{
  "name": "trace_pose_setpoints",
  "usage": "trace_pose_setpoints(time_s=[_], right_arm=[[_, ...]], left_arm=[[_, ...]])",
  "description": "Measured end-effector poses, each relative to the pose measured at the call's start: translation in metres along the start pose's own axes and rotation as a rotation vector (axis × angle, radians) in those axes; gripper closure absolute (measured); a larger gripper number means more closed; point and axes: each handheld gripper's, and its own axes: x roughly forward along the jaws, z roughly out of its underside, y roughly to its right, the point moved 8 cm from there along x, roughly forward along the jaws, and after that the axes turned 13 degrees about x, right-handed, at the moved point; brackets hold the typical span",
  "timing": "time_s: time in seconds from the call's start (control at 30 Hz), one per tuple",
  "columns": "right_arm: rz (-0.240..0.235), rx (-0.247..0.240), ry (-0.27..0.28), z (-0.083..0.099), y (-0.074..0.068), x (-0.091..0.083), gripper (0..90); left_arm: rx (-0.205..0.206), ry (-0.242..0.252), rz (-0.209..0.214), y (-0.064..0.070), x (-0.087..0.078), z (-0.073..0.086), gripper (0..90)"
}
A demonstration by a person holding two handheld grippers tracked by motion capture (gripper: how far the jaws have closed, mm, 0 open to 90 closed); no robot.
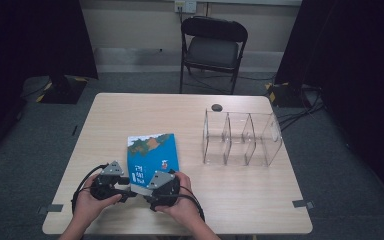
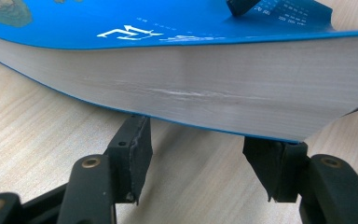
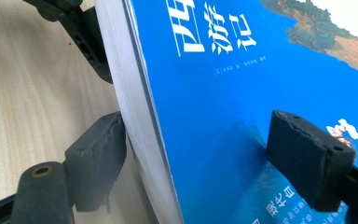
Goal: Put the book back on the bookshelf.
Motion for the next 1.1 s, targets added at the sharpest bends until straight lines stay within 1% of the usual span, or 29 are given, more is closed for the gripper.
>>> trace_pose_setpoints(time_s=[0.1, 0.2, 0.33, 0.37, 0.4, 0.43, 0.47, 0.53, 0.57, 0.6, 0.63, 0.7, 0.73, 0.77, 0.83, 0.87, 0.93, 0.97, 1.0, 1.03, 1.07, 1.1], right_arm=[[0.005, -0.018, 0.008, 0.000, 0.000, 0.001, 17.6], [0.008, -0.019, 0.021, 0.000, -0.001, 0.003, 17.6], [0.022, -0.039, 0.041, -0.001, -0.001, 0.006, 18.3], [0.032, -0.046, 0.044, -0.001, -0.002, 0.007, 19.2], [0.040, -0.059, 0.043, -0.001, -0.002, 0.007, 21.5], [0.060, -0.081, 0.040, -0.001, -0.001, 0.007, 26.4], [0.076, -0.101, 0.040, -0.001, 0.000, 0.006, 26.8], [0.064, -0.097, 0.046, -0.001, 0.000, 0.005, 31.8], [0.057, -0.099, 0.051, -0.002, 0.000, 0.003, 36.0], [0.059, -0.106, 0.059, -0.003, 0.000, 0.001, 40.4], [0.056, -0.102, 0.059, -0.004, 0.000, 0.000, 43.2], [0.046, -0.090, 0.066, -0.006, 0.001, -0.003, 48.8], [0.047, -0.088, 0.059, -0.006, 0.002, -0.004, 49.9], [0.052, -0.097, 0.054, -0.006, 0.002, -0.005, 51.6], [0.062, -0.095, 0.044, -0.007, 0.002, -0.007, 53.7], [0.064, -0.098, 0.043, -0.008, 0.002, -0.007, 54.3], [0.060, -0.093, 0.029, -0.008, 0.003, -0.008, 54.6], [0.056, -0.098, 0.021, -0.008, 0.004, -0.010, 54.8], [0.051, -0.093, 0.018, -0.008, 0.005, -0.011, 54.8], [0.048, -0.096, 0.015, -0.008, 0.005, -0.011, 54.9], [0.044, -0.098, 0.005, -0.008, 0.006, -0.012, 55.1], [0.043, -0.101, 0.002, -0.008, 0.007, -0.013, 55.4]], left_arm=[[-0.001, 0.004, 0.001, 0.000, 0.000, -0.001, 41.9], [0.005, 0.000, 0.007, -0.001, -0.001, -0.002, 41.9], [0.001, -0.002, 0.004, 0.000, -0.002, -0.003, 42.0], [0.002, -0.002, 0.004, 0.000, -0.002, -0.003, 42.0], [-0.003, 0.001, 0.003, 0.000, -0.001, -0.003, 42.0], [-0.003, 0.000, 0.002, 0.000, -0.001, -0.003, 42.0], [-0.003, -0.002, 0.002, 0.000, -0.002, -0.003, 42.0], [-0.010, 0.008, 0.003, 0.000, -0.002, -0.004, 41.9], [-0.002, 0.008, -0.002, -0.001, -0.002, -0.004, 41.9], [0.019, 0.004, -0.009, -0.001, -0.002, -0.004, 42.0], [0.028, 0.001, -0.014, 0.000, -0.002, -0.004, 41.9], [0.038, 0.011, -0.007, 0.000, -0.004, -0.003, 41.9], [0.044, 0.021, -0.006, 0.000, -0.005, -0.003, 41.5], [0.043, 0.029, -0.014, -0.001, -0.006, -0.003, 39.2], [0.059, 0.040, -0.045, -0.004, -0.008, -0.002, 32.7], [0.048, 0.042, -0.046, -0.004, -0.009, 0.000, 30.1], [0.053, 0.046, -0.053, -0.006, -0.010, 0.002, 29.4], [0.063, 0.040, -0.059, -0.007, -0.010, 0.004, 28.4], [0.058, 0.039, -0.060, -0.006, -0.009, 0.006, 27.2], [0.071, 0.050, -0.065, -0.007, -0.009, 0.007, 26.3], [0.074, 0.045, -0.060, -0.007, -0.009, 0.008, 26.3], [0.067, 0.050, -0.057, -0.006, -0.008, 0.009, 26.1]])
